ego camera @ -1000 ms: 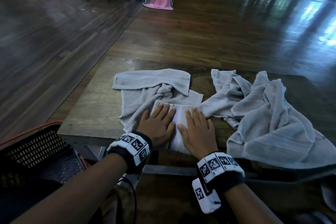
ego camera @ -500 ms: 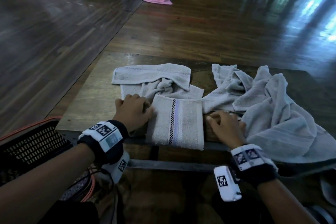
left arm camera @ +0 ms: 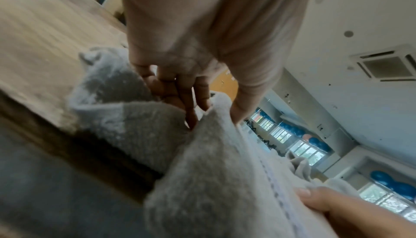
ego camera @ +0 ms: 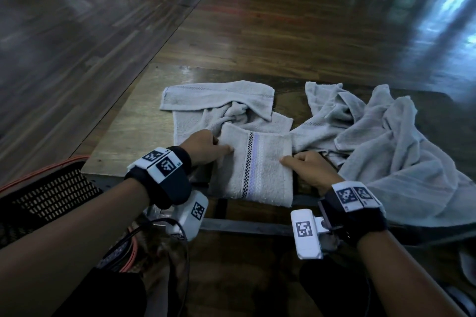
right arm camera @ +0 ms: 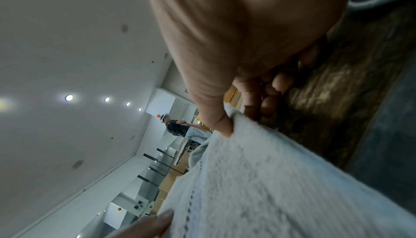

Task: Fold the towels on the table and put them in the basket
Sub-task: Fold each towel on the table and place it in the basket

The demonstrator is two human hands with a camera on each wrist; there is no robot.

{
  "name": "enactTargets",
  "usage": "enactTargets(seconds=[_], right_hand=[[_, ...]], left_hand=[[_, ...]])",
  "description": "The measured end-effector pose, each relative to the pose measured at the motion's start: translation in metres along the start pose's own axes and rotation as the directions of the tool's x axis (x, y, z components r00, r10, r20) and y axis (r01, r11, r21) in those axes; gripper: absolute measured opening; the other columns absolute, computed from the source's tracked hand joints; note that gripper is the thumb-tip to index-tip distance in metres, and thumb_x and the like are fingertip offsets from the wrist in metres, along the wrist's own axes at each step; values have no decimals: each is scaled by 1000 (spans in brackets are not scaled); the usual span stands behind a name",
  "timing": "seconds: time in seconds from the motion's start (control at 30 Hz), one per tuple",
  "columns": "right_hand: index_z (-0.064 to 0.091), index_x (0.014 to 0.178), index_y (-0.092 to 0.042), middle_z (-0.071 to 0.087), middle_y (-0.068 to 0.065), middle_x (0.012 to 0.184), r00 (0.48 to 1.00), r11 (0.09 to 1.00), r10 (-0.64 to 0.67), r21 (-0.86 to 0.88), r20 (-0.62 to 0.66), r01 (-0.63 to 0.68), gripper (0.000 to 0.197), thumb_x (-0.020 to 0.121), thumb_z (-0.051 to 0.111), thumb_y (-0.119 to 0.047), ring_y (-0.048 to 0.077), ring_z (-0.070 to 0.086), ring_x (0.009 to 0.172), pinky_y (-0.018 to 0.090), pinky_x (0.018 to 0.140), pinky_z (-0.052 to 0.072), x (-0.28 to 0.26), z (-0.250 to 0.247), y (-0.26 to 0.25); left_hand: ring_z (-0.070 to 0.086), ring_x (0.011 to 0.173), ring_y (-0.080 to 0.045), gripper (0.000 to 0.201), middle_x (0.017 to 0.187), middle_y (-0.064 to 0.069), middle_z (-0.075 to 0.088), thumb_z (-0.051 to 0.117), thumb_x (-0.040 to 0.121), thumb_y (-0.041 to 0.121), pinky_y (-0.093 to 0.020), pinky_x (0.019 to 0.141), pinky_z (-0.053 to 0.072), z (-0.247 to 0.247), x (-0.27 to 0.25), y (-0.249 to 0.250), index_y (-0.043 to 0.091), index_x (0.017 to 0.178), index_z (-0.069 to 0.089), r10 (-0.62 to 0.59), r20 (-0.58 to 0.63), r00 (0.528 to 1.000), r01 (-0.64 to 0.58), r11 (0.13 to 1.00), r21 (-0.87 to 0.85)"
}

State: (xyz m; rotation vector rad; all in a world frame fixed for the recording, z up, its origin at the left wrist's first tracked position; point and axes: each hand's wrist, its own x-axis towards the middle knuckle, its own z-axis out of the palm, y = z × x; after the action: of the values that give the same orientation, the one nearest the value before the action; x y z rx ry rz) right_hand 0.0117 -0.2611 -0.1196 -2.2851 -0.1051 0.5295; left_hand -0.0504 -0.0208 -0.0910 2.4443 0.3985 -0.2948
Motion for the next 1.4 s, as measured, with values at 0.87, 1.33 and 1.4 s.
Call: enactTargets(seconds=[0.87, 1.33, 1.4], right_hand=[[62, 107, -3, 70, 10, 101, 991, 837, 117, 531, 61, -132, 29, 79, 69, -5, 23, 66, 94, 39, 81, 53, -31, 2, -10], [57, 113, -10, 69, 5, 104, 979, 879, 97, 446, 180, -169, 24, 90, 59, -16, 11, 65, 84, 22, 60, 51, -194, 55, 69], [57, 113, -15, 69, 1, 104, 977, 895, 75, 418, 199, -154, 23, 91, 58, -21, 11, 66, 88, 24, 63, 53, -214, 57, 66]], left_hand=[[53, 82, -20, 15, 80, -1, 55, 61, 85, 26, -29, 69, 43, 7, -22, 14, 12, 87, 56, -3, -119, 993, -41, 932, -360], [53, 45, -14, 13, 65, -7, 60, 57, 84, -1, -18, 39, 40, 91, -200, -36, 12, 80, 59, -56, 398, 916, 368, 512, -776], [50, 59, -19, 13, 82, -14, 54, 57, 85, 2, -24, 46, 41, 89, -221, -44, 13, 92, 58, -56, 391, 919, 361, 521, -774]])
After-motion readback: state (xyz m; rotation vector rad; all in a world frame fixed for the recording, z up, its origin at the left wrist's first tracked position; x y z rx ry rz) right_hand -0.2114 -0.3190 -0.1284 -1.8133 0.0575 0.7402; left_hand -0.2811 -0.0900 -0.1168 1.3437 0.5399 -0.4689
